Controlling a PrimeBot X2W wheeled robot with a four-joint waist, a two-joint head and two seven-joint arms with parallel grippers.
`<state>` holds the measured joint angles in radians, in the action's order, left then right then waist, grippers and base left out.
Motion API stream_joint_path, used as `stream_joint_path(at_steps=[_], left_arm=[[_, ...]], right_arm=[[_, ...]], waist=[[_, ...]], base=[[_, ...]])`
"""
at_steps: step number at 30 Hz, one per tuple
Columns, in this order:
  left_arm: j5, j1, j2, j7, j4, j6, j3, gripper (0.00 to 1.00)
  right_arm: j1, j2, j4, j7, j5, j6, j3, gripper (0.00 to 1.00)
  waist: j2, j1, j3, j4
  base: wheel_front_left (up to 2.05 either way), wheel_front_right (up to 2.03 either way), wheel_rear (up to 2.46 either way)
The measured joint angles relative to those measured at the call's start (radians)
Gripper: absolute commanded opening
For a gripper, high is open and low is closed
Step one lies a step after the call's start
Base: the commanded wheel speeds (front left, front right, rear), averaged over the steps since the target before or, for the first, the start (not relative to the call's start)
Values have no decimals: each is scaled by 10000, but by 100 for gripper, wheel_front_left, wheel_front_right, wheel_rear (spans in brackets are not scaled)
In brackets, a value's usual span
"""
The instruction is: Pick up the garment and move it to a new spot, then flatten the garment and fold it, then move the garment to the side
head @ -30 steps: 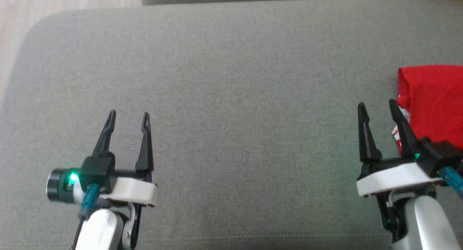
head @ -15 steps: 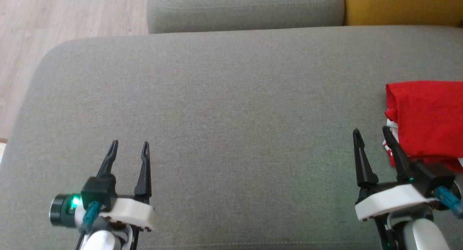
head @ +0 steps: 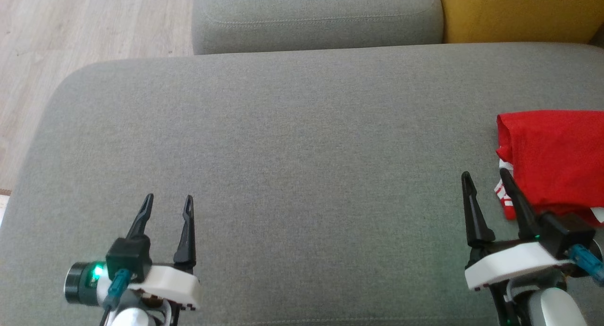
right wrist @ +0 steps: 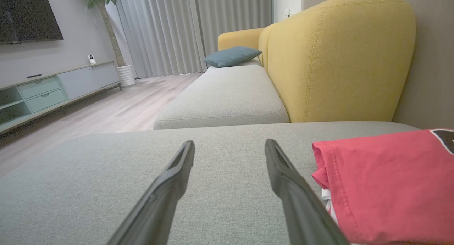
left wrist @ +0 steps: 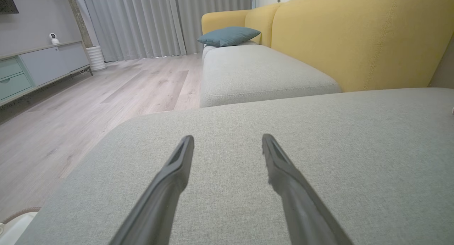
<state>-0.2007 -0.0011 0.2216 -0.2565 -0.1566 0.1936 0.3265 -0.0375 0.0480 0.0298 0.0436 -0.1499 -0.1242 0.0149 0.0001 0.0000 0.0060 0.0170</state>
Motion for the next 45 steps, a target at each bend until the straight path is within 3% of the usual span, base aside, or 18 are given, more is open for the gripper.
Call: stream_joint_path(at_steps=[33, 34, 39, 45], left_arm=[[0, -21, 86, 0, -82, 102, 155, 100], [0, -19, 81, 0, -79, 98, 159, 0], [-71, 407, -163, 15, -740, 75, 245, 0], [-782, 527, -173, 184, -755, -56, 167, 0]], right_arm=[[-153, -4, 2, -98, -58, 0, -61, 100], [-154, -4, 19, -98, -77, 0, -59, 0], [-430, -10, 802, -98, -115, 2, 21, 0], [-538, -10, 861, -102, -859, 2, 19, 0]], waist=[[0, 0, 118, 66], [0, 0, 120, 69], [0, 0, 122, 68], [0, 0, 115, 55]], base=[[0, 0, 0], [0, 0, 0], [0, 0, 0], [0, 0, 0]])
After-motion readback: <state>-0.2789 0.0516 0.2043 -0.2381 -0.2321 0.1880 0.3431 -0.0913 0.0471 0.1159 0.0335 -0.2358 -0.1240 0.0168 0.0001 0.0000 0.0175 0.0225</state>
